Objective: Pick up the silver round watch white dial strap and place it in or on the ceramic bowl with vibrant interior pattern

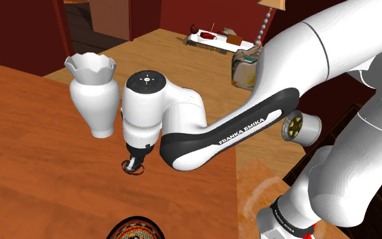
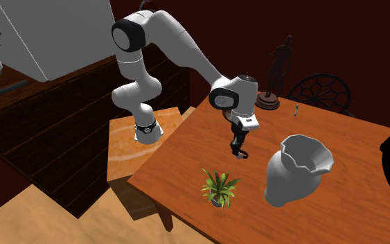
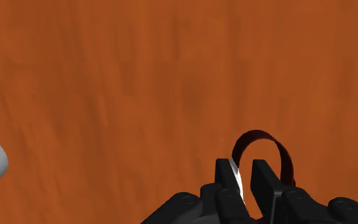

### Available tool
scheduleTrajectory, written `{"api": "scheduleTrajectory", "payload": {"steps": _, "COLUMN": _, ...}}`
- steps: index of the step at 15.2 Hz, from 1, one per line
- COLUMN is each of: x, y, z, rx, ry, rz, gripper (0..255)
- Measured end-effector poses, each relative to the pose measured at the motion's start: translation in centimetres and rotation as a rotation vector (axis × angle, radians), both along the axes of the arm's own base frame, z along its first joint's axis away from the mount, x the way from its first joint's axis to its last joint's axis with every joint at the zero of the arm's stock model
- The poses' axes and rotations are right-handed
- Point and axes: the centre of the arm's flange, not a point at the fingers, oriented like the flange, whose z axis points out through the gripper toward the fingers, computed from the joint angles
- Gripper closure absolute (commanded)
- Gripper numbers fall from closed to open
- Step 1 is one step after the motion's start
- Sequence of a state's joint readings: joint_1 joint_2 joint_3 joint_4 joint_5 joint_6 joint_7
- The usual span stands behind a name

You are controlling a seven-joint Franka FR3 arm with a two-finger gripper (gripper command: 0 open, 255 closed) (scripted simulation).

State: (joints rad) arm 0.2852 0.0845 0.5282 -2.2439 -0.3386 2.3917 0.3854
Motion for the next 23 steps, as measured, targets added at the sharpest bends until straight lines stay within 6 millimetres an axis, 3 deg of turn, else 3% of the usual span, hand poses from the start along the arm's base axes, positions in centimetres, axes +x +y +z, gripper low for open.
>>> {"api": "scheduleTrajectory", "payload": {"steps": 8, "x": 0.0, "y": 0.0, "z": 0.2, "rx": 0.000, "ry": 0.000, "rz": 0.000, "gripper": 255}}
{"api": "scheduleTrajectory", "payload": {"steps": 23, "x": 0.0, "y": 0.0, "z": 7.8, "rx": 0.000, "ry": -0.001, "rz": 0.000, "gripper": 255}}
